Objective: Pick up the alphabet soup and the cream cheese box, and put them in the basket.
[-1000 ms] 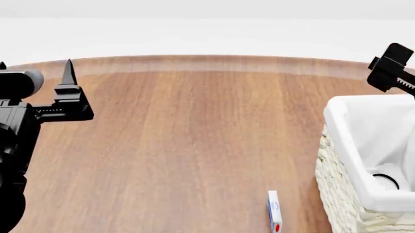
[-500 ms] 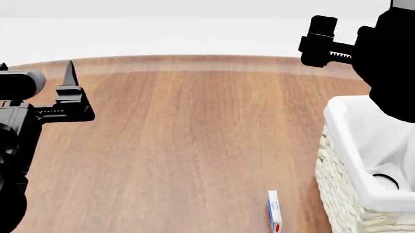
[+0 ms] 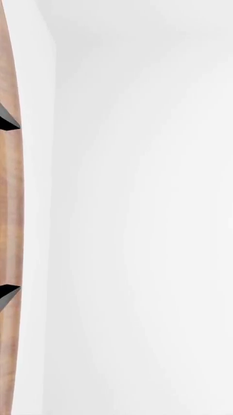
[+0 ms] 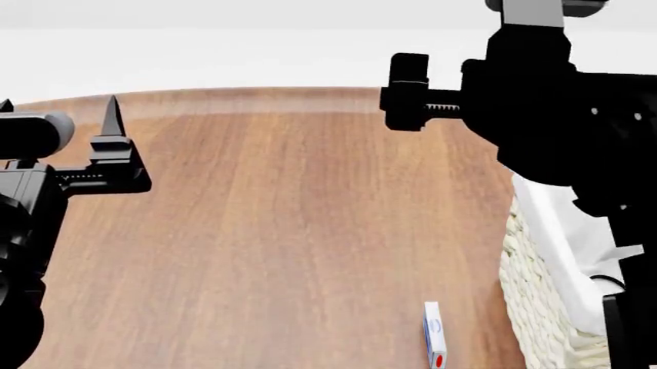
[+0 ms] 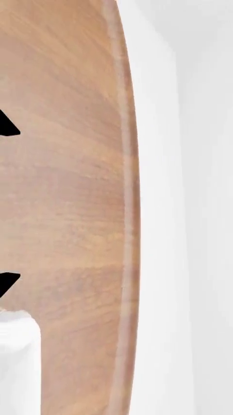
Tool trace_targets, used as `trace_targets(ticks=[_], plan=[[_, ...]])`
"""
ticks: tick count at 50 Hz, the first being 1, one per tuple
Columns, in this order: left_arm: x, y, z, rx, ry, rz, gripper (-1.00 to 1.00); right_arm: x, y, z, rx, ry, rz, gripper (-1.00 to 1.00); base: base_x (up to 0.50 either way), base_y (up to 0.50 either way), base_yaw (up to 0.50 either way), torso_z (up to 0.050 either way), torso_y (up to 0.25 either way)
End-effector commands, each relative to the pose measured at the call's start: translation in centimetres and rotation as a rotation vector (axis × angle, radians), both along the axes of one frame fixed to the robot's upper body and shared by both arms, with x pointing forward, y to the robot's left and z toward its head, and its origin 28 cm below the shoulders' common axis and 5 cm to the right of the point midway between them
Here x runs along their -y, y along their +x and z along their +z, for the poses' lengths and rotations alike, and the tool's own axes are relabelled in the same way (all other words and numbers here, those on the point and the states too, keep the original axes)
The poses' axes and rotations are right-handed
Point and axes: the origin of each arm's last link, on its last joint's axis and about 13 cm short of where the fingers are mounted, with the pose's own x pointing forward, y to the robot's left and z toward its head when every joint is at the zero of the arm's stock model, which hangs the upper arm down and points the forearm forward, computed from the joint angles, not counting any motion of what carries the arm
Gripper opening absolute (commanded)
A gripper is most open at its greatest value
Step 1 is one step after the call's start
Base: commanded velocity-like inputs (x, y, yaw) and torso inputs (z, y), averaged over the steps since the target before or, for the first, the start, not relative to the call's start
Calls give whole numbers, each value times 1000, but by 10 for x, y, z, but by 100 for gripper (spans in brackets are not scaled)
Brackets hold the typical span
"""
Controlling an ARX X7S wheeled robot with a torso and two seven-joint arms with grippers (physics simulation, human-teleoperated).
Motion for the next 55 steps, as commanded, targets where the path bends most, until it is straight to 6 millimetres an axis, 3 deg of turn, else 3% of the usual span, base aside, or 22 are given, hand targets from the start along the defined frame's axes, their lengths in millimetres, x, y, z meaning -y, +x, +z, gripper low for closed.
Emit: trace_targets(ticks=[1,30,55], plan=[[-1,0,-1,-2,-2,2,100,-13,10,-11,-90,-23,30,100,0,0,0,0,0],[0,1,-1,-2,-1,-2,100,-27,23,-62,-347,-47,86,100,0,0,0,0,0],[0,2,-3,-7,-2,-1,100,-35,17,-94,-464,-107,109,100,0,0,0,0,0]])
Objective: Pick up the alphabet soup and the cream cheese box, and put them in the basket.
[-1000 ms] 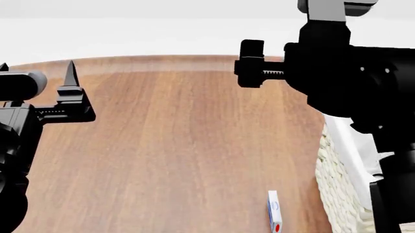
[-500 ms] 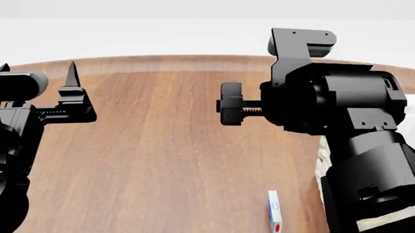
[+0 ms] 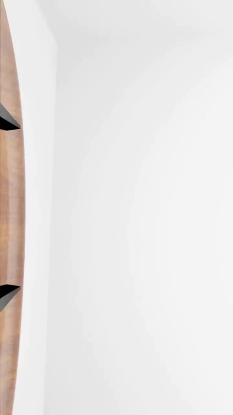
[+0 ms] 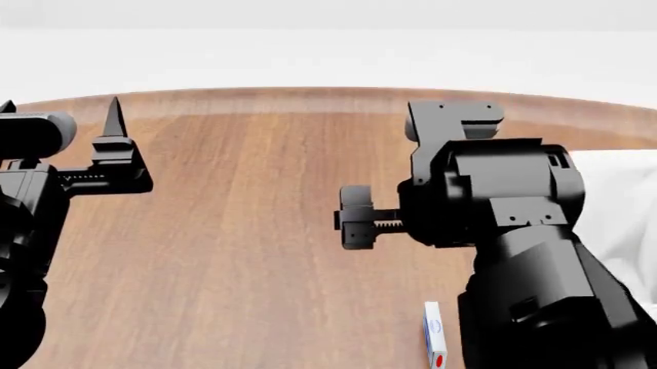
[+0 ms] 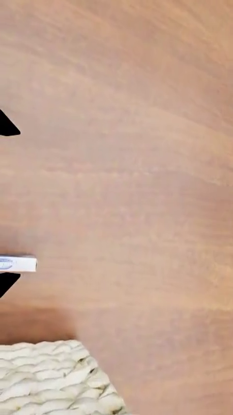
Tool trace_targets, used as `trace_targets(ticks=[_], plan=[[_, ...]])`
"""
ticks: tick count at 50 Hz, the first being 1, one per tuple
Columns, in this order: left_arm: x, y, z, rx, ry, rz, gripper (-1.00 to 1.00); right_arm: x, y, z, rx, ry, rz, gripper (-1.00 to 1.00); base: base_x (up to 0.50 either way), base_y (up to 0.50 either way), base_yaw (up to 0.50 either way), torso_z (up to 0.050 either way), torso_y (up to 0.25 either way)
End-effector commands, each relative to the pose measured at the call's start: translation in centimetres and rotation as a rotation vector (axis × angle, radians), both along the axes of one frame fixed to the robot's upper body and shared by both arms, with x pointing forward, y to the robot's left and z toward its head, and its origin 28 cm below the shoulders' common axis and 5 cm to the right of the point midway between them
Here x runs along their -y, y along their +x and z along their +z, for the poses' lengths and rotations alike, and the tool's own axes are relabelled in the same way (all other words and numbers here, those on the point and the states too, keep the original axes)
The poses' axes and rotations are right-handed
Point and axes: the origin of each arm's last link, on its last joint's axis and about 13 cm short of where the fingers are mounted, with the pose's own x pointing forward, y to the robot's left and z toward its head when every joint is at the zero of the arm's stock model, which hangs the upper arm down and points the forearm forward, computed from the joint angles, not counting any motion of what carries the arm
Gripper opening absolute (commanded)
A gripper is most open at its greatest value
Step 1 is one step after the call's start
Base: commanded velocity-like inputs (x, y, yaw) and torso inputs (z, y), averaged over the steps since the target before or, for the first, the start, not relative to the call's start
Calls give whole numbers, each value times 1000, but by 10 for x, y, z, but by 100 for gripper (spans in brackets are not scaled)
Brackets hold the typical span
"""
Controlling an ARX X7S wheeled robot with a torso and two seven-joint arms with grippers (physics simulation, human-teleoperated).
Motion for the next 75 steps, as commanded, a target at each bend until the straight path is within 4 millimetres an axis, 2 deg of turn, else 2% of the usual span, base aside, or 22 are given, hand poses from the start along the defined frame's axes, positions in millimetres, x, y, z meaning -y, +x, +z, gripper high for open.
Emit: trace_targets(ticks=[1,33,75], plan=[[0,0,-2,-3,0,0,100,-4,-3,-14,-59,-34,22,100,0,0,0,0,0],[0,1,-2,-3,4,3,100,-5,-15,-51,-183,-83,11,100,0,0,0,0,0],[-1,2,-7,-16,0,-2,100,7,-10,-48,-94,-136,-160,100,0,0,0,0,0]])
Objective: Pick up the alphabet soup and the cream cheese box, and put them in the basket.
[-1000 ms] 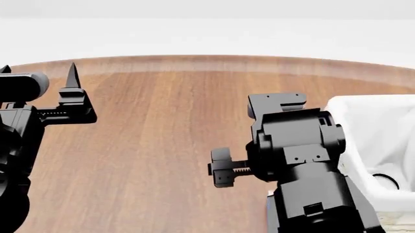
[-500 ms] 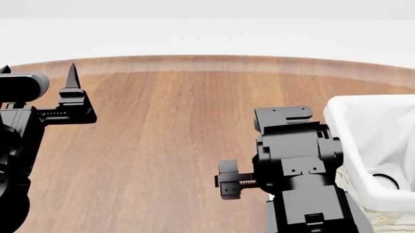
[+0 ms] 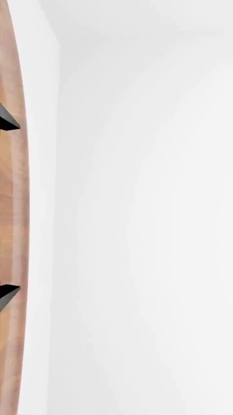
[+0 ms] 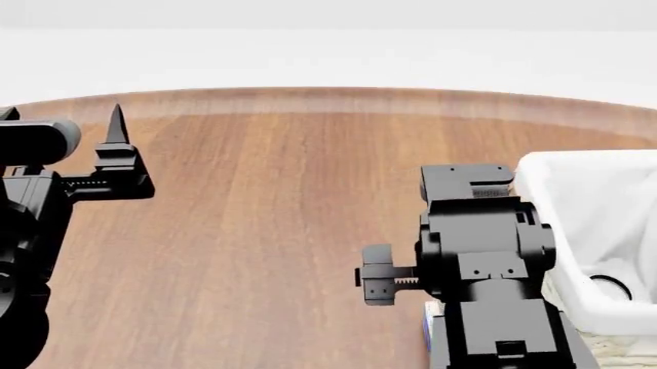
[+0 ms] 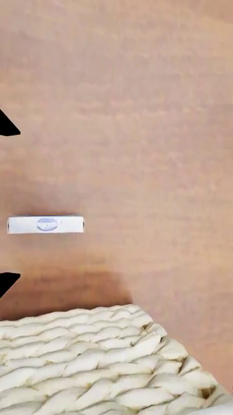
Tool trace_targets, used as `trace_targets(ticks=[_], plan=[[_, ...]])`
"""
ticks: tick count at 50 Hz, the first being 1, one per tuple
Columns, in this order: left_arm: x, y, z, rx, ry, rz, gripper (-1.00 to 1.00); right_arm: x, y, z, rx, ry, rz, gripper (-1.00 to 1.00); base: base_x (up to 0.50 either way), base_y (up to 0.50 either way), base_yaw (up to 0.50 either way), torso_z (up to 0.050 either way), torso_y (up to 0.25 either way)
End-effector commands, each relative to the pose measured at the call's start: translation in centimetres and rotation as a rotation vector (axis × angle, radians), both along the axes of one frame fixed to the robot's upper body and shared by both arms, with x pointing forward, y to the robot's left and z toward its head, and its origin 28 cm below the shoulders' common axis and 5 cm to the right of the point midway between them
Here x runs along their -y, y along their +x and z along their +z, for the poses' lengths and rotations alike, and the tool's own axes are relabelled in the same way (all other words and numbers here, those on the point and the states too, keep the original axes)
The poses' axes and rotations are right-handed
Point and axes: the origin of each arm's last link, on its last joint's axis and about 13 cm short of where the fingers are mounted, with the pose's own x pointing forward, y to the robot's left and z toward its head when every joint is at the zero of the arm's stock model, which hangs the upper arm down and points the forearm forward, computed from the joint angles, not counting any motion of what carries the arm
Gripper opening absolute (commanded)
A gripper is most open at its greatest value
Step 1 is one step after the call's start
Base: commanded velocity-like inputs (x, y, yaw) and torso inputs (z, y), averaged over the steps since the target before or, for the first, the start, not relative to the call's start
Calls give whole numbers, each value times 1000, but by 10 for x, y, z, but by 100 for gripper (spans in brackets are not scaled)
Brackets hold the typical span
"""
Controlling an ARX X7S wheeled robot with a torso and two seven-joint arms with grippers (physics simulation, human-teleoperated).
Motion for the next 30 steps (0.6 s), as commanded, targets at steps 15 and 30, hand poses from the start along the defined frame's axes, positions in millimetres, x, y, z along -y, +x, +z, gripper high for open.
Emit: trace_targets(ticks=[15,30], plan=[[0,-2,-4,12,36,-34,100,4,0,-2,12,-11,-44,100,0,0,0,0,-22],[1,-4,-5,19,33,-48,100,5,1,-2,19,-10,-40,100,0,0,0,0,-163]])
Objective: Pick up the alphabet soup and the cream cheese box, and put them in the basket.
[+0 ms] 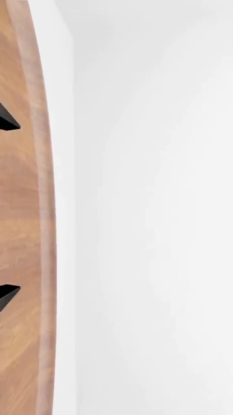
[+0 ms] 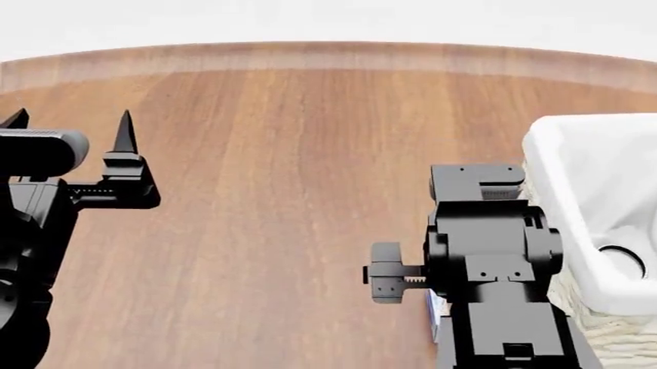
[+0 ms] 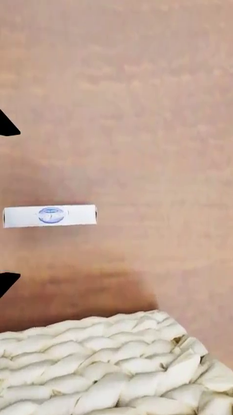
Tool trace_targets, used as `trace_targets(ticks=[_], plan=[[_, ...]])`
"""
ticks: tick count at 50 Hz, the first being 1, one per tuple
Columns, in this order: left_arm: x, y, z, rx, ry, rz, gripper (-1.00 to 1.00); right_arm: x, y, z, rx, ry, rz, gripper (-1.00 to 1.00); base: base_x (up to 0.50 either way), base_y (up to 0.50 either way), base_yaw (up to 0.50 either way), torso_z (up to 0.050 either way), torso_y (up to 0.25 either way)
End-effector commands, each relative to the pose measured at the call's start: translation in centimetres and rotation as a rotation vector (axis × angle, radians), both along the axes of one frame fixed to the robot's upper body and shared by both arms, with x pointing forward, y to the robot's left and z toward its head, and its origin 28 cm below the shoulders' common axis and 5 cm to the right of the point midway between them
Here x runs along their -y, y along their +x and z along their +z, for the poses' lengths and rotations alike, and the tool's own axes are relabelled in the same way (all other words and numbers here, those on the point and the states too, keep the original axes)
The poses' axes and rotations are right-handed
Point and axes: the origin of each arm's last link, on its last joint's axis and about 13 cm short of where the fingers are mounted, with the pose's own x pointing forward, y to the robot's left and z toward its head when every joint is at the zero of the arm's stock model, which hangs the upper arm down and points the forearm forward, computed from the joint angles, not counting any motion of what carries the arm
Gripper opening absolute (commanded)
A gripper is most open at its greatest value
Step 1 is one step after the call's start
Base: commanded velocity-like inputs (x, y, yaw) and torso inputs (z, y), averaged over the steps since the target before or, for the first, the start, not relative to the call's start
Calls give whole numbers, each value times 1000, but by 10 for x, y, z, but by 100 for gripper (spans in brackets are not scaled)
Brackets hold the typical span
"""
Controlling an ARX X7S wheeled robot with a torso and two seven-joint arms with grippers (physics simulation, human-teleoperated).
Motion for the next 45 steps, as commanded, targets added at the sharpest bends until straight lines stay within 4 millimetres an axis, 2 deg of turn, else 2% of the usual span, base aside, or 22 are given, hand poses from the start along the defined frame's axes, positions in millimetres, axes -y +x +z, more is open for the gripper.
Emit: trace_targets(ticks=[1,6,15,21,30,42,43,45], plan=[[1,-1,-2,9,7,-12,100,1,0,0,7,-1,-4,100,0,0,0,0,0],[2,-1,-3,7,19,-18,100,2,2,2,22,-7,-10,100,0,0,0,0,-53],[1,-2,-4,5,17,-27,100,1,2,1,31,-9,-7,100,0,0,0,0,-233],[2,-2,-4,16,26,-23,100,2,2,2,32,-10,-5,100,0,0,0,0,-41],[2,-2,-3,17,24,-24,100,2,2,1,30,-9,-3,100,0,0,0,0,-248],[1,-2,-3,4,10,-27,100,2,1,-1,27,-14,1,100,0,0,0,0,-5],[1,-2,-3,4,8,-27,100,2,2,-1,29,-17,2,-100,0,0,0,0,0],[1,-2,-4,3,9,-27,100,2,1,-2,25,-16,4,-100,0,0,0,0,0]])
